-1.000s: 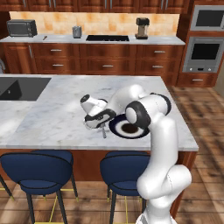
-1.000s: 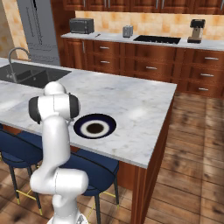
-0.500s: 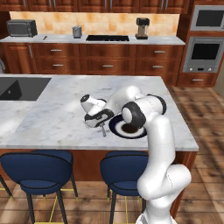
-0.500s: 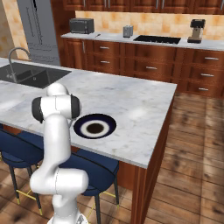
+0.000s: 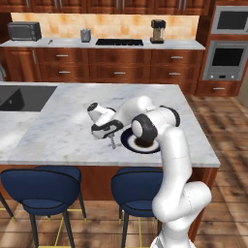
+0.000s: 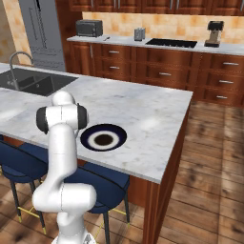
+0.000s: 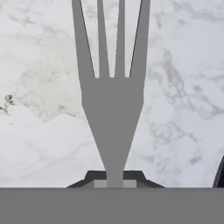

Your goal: Take the fork and place it on the left side of the plate. Then take the spoon and place it on the right side of the plate. Make sure they're directly next to the plate.

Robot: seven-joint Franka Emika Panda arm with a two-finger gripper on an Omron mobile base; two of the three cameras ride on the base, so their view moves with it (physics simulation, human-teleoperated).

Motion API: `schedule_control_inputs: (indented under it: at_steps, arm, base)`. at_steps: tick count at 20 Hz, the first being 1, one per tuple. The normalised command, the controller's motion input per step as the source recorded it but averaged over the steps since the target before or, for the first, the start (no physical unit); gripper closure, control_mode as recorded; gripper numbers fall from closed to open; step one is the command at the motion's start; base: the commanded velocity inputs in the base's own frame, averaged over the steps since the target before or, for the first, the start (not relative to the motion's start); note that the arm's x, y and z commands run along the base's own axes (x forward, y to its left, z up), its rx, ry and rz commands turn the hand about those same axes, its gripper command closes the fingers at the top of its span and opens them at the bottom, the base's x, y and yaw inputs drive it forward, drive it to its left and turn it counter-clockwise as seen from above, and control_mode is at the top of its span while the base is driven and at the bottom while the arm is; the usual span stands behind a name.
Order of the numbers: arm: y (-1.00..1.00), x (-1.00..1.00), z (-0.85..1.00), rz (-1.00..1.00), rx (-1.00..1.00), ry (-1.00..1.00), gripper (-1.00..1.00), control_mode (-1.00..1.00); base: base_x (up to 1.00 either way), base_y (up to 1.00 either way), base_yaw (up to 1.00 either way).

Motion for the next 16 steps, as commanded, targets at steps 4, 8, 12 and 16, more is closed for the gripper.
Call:
schedule_control_inputs:
  at_steps: [4, 8, 12, 16]
  arm:
    - [-0.28, 0.13, -0.23, 0.00, 0.00, -0.01, 1.00, -1.00]
    - [-0.34, 0.02, -0.16, 0.00, 0.00, 0.00, -1.00, -1.00]
    - [-0.60, 0.00, -0.01, -0.03, 0.00, -0.02, -1.00, -1.00]
    - [-0.79, -0.07, 0.00, -0.06, 0.07, -0.08, -1.00, -1.00]
  base:
    - [0.00, 0.00, 0.00]
    - [0.00, 0.00, 0.00]
    - [0.00, 0.00, 0.00]
    - [0.00, 0.00, 0.00]
